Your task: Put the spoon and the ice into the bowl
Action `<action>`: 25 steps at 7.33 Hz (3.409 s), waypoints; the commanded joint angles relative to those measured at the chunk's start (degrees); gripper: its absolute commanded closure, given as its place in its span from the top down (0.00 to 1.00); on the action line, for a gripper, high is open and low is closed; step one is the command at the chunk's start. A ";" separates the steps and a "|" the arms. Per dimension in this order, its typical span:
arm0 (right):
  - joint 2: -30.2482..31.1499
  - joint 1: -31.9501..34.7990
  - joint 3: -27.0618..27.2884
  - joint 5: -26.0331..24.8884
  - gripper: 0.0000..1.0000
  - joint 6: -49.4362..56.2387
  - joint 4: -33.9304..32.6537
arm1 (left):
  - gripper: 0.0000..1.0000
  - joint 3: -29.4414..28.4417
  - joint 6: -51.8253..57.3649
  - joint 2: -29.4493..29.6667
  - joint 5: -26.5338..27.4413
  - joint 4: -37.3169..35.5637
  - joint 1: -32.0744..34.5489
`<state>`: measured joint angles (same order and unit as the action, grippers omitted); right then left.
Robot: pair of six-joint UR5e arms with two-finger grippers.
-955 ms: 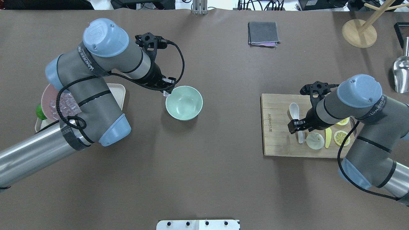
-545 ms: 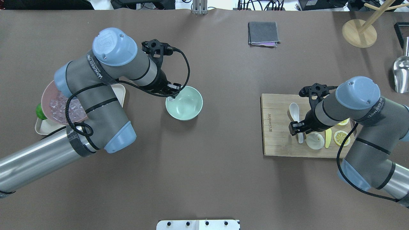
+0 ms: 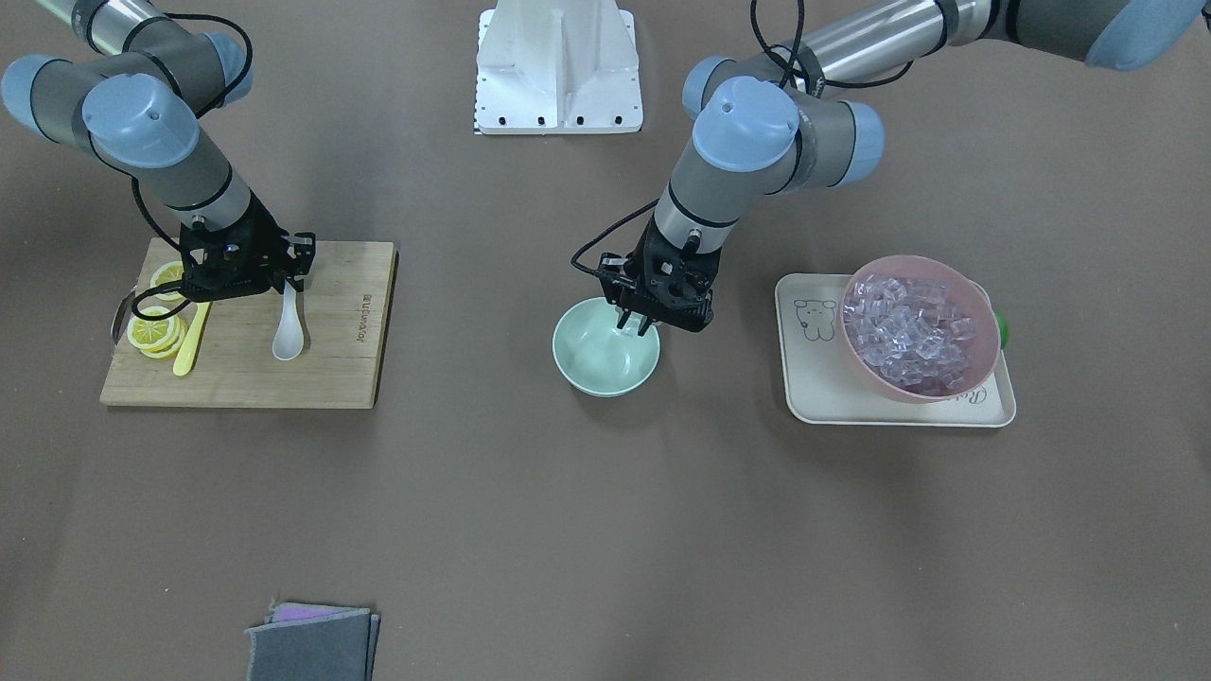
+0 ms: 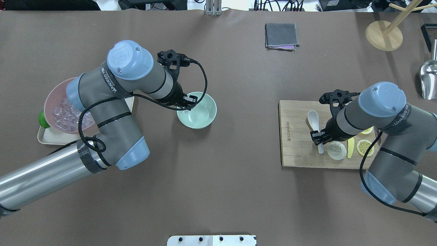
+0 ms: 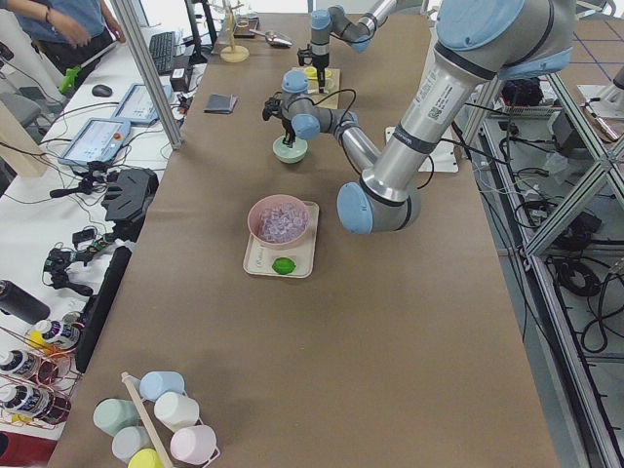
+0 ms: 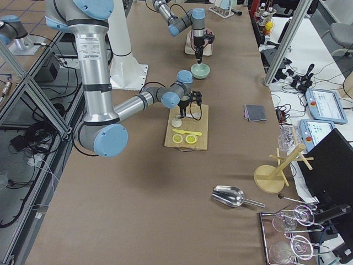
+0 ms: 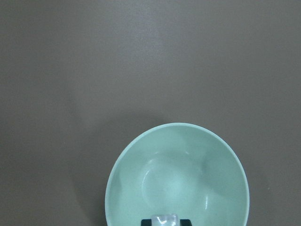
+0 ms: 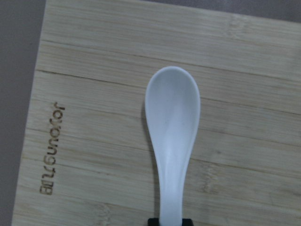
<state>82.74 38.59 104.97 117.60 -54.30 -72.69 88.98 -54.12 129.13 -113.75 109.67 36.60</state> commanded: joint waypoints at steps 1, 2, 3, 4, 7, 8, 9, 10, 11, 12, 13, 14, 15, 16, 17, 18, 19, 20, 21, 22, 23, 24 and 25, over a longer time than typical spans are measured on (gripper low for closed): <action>-0.21 0.08 0.24 0.26 0.00 0.07 0.00 | 0.69 -0.03 0.07 -0.20 0.02 1.59 0.05; -0.56 0.25 0.50 0.26 0.00 -0.02 0.00 | 0.81 0.31 0.07 -0.20 0.02 2.04 0.22; -1.43 0.51 0.76 0.18 0.00 0.07 0.61 | 0.83 1.97 -0.02 -1.42 0.10 1.95 0.84; -5.62 0.52 1.11 0.09 0.00 -0.02 0.27 | 0.83 6.08 0.85 -6.30 -0.07 2.04 2.15; -14.06 -0.53 1.12 -2.27 0.00 0.68 -0.17 | 0.84 12.25 9.62 -16.33 -1.12 2.04 6.80; -17.75 -2.71 0.51 -4.90 0.00 0.68 -1.05 | 0.86 13.75 15.04 -20.81 -4.95 2.13 10.39; -21.01 -5.17 0.50 -9.10 0.00 0.77 -4.97 | 0.87 13.94 20.41 -23.90 -8.91 2.13 14.34; -24.61 -6.33 0.41 -11.23 0.00 1.99 -9.27 | 0.88 14.20 24.98 -26.63 -10.34 2.30 17.25; -27.08 -7.03 -0.37 -12.47 0.00 7.48 -12.88 | 0.89 14.64 26.68 -28.48 -12.53 2.65 19.36; -30.15 -7.91 -2.73 -14.31 0.00 10.85 -15.36 | 0.90 15.25 26.70 -29.28 -13.16 2.66 19.73; -33.14 -8.18 -6.58 -14.68 0.00 11.05 -16.08 | 0.91 15.61 26.70 -29.64 -13.17 2.66 19.74; -35.95 -8.36 -10.01 -15.20 0.00 11.58 -16.08 | 0.92 15.87 26.70 -29.73 -13.08 2.66 19.74; -37.55 -8.62 -11.96 -15.21 0.00 14.37 -16.08 | 0.92 15.61 26.79 -29.99 -13.17 2.66 19.74; -37.82 -8.71 -12.94 -15.21 0.00 14.83 -16.08 | 0.92 14.91 26.87 -29.99 -13.25 2.66 20.35; -39.04 -8.71 -13.82 -15.21 0.00 15.88 -16.17 | 0.92 14.38 28.96 -29.99 -13.34 2.40 21.57; -41.84 -8.71 -17.39 -15.90 0.00 15.98 -16.17 | 0.93 13.94 30.81 -30.08 -13.43 2.13 22.89; -44.30 -8.89 -20.21 -16.43 0.00 15.98 -16.17 | 0.93 13.07 30.92 -29.99 -14.74 2.22 23.08; -44.33 -9.50 -20.59 -17.31 0.00 15.98 -16.08 | 0.93 12.45 30.92 -29.82 -14.92 2.39 23.43; -44.42 -10.55 -20.85 -18.71 0.00 16.06 -16.08 | 0.93 12.45 31.01 -29.82 -14.92 2.22 24.13; -44.24 -10.91 -20.68 -19.59 0.42 15.98 -16.17 | 0.94 12.27 31.01 -29.64 -14.92 2.04 24.31; -44.07 -11.00 -20.51 -19.78 0.99 15.89 -16.08 | 0.94 11.92 31.01 -29.29 -14.92 1.87 24.31; -43.89 -11.00 -20.24 -19.78 1.00 15.89 -16.17 | 0.94 11.83 30.92 -29.20 -14.92 1.69 24.66; -43.98 -11.00 -19.81 -19.69 1.00 15.89 -16.08 | 0.94 11.13 30.92 -29.03 -15.01 1.69 25.36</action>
<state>38.74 27.65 84.72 97.93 -38.39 -88.82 100.73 -23.17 99.89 -128.69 111.45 61.29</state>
